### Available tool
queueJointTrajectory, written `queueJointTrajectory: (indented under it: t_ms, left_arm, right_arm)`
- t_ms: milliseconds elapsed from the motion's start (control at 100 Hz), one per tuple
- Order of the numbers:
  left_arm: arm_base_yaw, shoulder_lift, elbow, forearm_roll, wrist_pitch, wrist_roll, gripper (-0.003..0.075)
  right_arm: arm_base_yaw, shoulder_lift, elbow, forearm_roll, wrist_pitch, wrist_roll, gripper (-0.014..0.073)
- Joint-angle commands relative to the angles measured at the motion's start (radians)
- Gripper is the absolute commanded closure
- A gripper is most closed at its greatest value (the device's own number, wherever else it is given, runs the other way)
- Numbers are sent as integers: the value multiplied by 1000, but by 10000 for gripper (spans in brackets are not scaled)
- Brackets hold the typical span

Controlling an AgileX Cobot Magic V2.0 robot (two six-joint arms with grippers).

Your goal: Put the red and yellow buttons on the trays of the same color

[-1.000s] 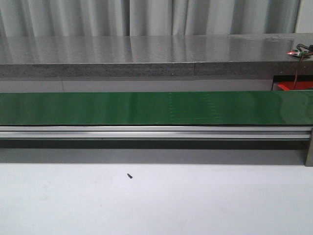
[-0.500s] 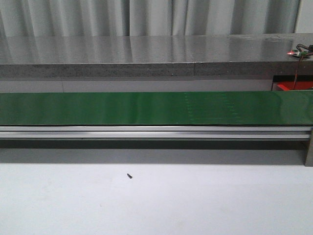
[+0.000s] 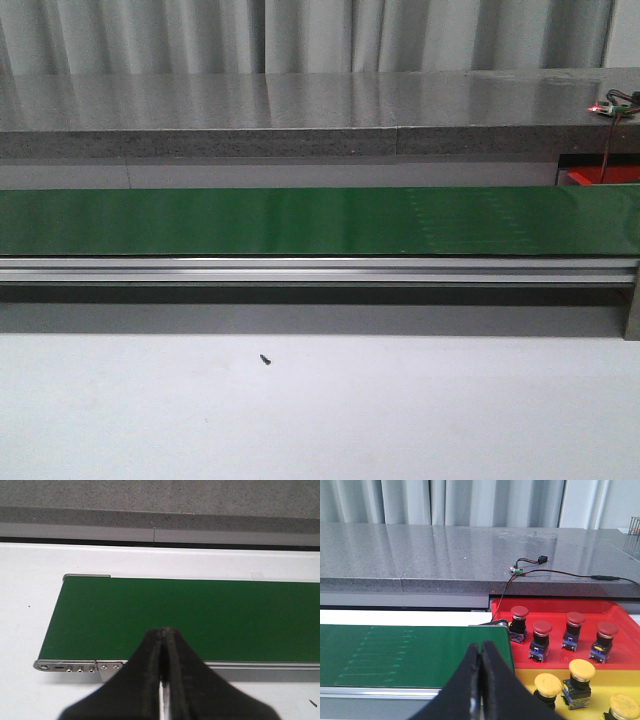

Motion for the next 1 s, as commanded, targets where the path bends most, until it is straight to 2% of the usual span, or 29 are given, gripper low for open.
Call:
queueJointTrajectory:
  t_ms: [0,520,570,720,990]
  left_arm:
    - [-8,-5,-28,-19,-78,-3,740]
    - [-8,-5,-28,-19,-86,-3,740]
    - [-8,-5,-28,-19,-86,-3,740]
    - [-8,-5,-28,-19,-94,-3,740]
    - [-8,-5,-28,-19,-96,-3,740]
  right_arm:
    - [2,11,-25,2,-72,-10,661]
    - [2,11,2,2,-85,-10,661]
    - [2,11,21,-10,-122,-10,661]
    - [2,10,97,-32,-356,-10,661]
    - [9,-22,218,-90,-392,-10,661]
